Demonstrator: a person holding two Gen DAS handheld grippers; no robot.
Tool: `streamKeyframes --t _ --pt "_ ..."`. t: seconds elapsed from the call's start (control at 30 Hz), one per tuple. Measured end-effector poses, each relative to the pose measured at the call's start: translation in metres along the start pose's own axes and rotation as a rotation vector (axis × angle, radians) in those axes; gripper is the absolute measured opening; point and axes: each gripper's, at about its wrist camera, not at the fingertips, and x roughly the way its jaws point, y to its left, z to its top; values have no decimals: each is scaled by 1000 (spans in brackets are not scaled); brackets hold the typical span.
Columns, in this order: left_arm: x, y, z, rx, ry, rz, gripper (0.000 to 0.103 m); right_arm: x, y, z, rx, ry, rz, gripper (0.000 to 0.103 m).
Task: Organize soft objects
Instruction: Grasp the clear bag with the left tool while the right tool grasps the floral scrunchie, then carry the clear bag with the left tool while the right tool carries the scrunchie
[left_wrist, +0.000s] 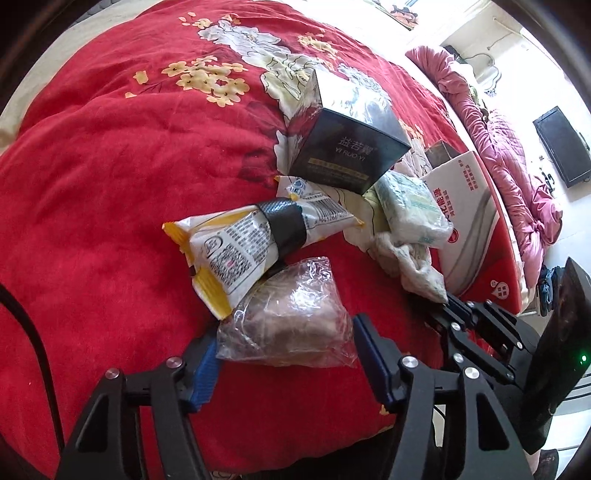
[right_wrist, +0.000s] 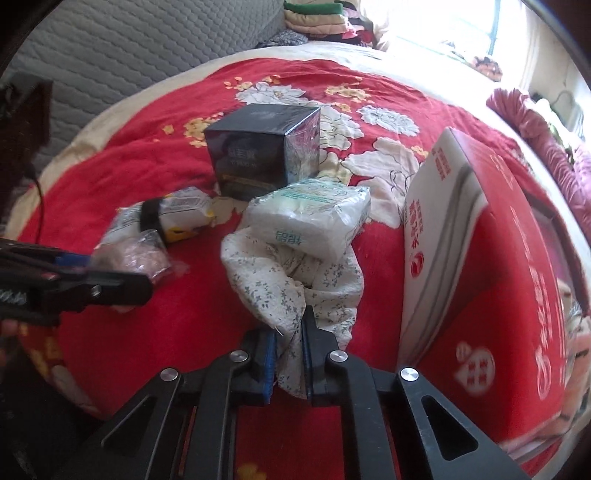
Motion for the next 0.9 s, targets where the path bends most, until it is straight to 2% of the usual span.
streamKeyframes --t 0.1,0.33,0.7,0.9 --pt "-6 1 -3 4 -1 -1 66 -11 2 -3 21 -17 46 12" --pt "-17 -2 -10 18 -7 10 66 -30 13 -4 17 -43 94 11" --pt "-47 -25 -14 68 -76 19 66 -74 11 2 59 -148 82 10" --pt "-62 -43 -20 120 -115 49 66 -97 8 2 78 -194 69 10"
